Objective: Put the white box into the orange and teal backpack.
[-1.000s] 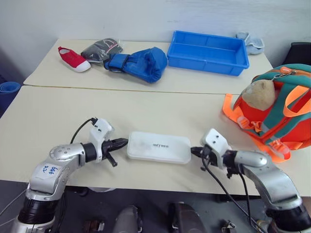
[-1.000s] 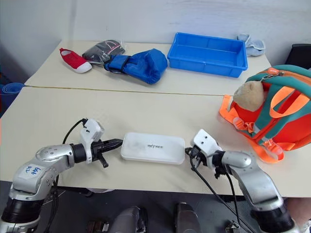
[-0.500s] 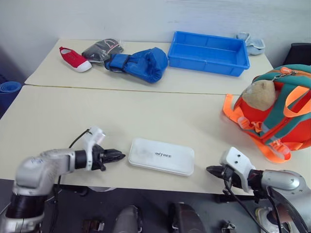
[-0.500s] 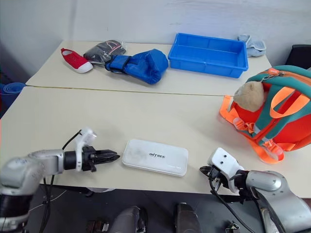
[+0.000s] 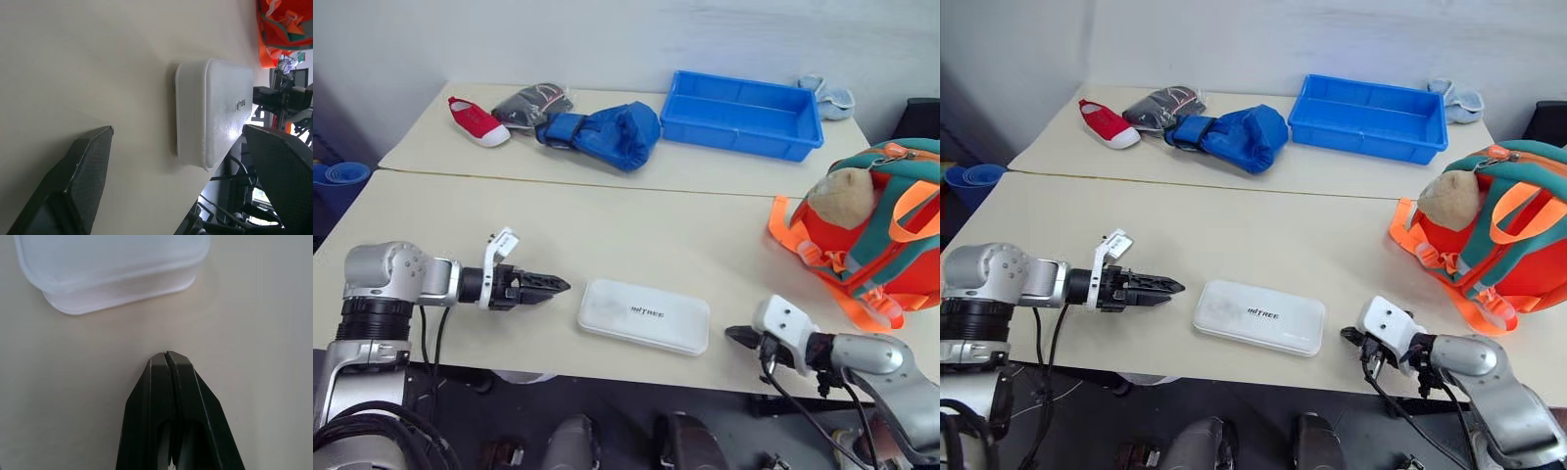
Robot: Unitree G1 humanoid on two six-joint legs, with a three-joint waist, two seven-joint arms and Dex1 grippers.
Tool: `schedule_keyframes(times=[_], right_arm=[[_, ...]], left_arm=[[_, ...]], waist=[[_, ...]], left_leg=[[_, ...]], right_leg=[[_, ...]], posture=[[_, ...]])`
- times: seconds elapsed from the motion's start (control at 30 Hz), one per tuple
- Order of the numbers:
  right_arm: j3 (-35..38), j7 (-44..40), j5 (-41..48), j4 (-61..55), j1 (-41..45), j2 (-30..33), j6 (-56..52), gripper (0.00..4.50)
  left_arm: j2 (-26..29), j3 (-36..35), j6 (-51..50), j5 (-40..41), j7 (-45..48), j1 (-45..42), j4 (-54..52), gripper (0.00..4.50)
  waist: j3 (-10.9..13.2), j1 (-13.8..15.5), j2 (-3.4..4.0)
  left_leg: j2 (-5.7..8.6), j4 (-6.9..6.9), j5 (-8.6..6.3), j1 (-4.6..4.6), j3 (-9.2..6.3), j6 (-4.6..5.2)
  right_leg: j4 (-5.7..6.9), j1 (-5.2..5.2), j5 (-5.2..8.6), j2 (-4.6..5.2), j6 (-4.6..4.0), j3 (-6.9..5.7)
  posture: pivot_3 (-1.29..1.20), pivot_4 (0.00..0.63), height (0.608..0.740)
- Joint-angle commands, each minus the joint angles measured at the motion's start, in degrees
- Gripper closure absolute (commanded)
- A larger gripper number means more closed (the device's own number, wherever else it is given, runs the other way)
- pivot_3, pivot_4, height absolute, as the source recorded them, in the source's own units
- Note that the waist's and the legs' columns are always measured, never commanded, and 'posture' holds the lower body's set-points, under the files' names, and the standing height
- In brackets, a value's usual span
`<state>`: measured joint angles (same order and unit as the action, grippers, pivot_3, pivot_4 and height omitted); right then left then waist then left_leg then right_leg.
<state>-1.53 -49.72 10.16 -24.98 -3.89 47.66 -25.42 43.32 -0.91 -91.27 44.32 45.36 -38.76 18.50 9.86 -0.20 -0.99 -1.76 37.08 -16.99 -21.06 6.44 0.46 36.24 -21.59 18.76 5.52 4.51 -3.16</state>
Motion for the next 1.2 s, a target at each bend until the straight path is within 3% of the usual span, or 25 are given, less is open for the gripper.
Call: schedule_keyframes(times=[0.03, 0.2, 0.5, 0.6, 0.73, 0.87, 0.93, 1.03, 1.13, 1.2], right_arm=[[-3.70, -1.04, -2.10, 3.08, 3.36, -0.33, 2.04, 4.50], [-8.41, -1.46, -3.18, 6.43, 11.07, -3.84, 1.75, 4.50], [-9.88, -1.42, -3.61, 8.66, 15.90, -6.46, 1.97, 4.50], [-8.58, -1.23, -3.38, 7.95, 14.14, -5.84, 1.98, 4.50], [-4.75, -0.49, -3.44, 7.51, 9.87, -3.78, 3.35, 4.50], [5.42, -0.16, -0.15, 6.68, 1.19, -2.22, 6.91, 4.50], [11.55, 0.97, 4.42, 3.96, -3.68, -4.72, 6.18, 4.50], [21.47, 4.00, 10.17, -1.07, -11.71, -10.18, 6.51, 3.98], [29.14, 5.99, 10.48, -3.14, -19.21, -13.64, 9.06, 2.97], [34.94, 7.12, 12.25, -2.91, -23.79, -16.58, 10.77, 2.33]], left_arm=[[-2.71, 4.35, -1.23, 0.97, -0.30, 0.87, 3.15, 0.02], [-6.60, 5.88, -1.23, 4.11, -1.12, -0.87, 5.34, 0.02], [-13.74, 3.13, -1.23, 12.03, -9.15, -4.26, 8.38, 0.02], [-13.75, 2.00, -1.23, 15.27, -11.14, -4.06, 7.80, 0.64], [-11.57, 2.26, -1.23, 20.27, -12.37, -3.01, 6.49, 1.83], [-10.95, -1.12, -1.23, 24.74, -13.17, -0.60, 3.75, 3.08], [-12.41, -5.48, 0.41, 26.54, -12.14, 0.90, -0.28, 3.27], [-12.42, -7.00, 8.68, 26.26, -3.07, 4.25, -14.29, 3.27], [-10.69, -2.04, 22.08, 18.39, 7.62, 7.64, -25.86, 3.27], [-12.83, -1.04, 33.07, 12.38, 9.86, 9.26, -27.73, 3.27]], waist=[[-0.04, 0.01, -0.03], [-0.08, 0.15, -0.06], [-0.06, 0.15, -0.09], [-0.05, 0.07, -0.10], [-0.03, 0.13, -0.14], [-0.01, 0.30, -0.15], [0.05, 0.25, -0.21], [0.19, 0.35, -0.21], [0.28, 0.20, 0.02], [0.15, 0.30, 0.33]], left_leg=[[-0.01, -0.01, 0.00, -0.02, -0.03, -0.01], [0.02, 0.04, 0.02, -0.10, -0.09, 0.04], [0.05, 0.08, 0.08, -0.22, -0.17, 0.28], [0.04, 0.06, 0.08, -0.24, -0.17, 0.28], [0.03, 0.05, 0.07, -0.33, -0.24, 0.27], [0.05, 0.04, 0.04, -0.40, -0.29, 0.23], [0.05, 0.04, 0.04, -0.44, -0.34, 0.25], [0.01, 0.02, 0.06, -0.50, -0.43, 0.21], [0.00, -0.03, 0.01, -0.55, -0.47, -0.07], [0.04, -0.07, -0.04, -0.46, -0.38, -0.17]], right_leg=[[-0.03, 0.00, 0.00, 0.00, 0.00, -0.01], [-0.05, 0.00, 0.00, 0.08, 0.00, -0.04], [-0.17, 0.02, -0.02, 0.11, 0.04, -0.11], [-0.19, 0.00, -0.02, 0.09, 0.04, -0.14], [-0.26, -0.01, -0.02, 0.08, 0.04, -0.23], [-0.35, 0.00, -0.02, 0.09, 0.04, -0.28], [-0.40, 0.00, -0.02, 0.10, 0.04, -0.33], [-0.37, -0.04, -0.02, 0.08, 0.04, -0.39], [-0.39, -0.06, 0.00, 0.03, 0.00, -0.44], [-0.45, 0.02, -0.01, 0.04, 0.01, -0.40]], posture=[[0.00, 0.150, 0.740], [0.00, 0.150, 0.740], [0.00, 0.150, 0.740], [0.00, 0.150, 0.740], [0.00, 0.150, 0.740], [0.00, 0.150, 0.740], [0.00, 0.150, 0.740], [0.00, 0.150, 0.740], [0.00, 0.150, 0.740], [0.00, 0.150, 0.740]])
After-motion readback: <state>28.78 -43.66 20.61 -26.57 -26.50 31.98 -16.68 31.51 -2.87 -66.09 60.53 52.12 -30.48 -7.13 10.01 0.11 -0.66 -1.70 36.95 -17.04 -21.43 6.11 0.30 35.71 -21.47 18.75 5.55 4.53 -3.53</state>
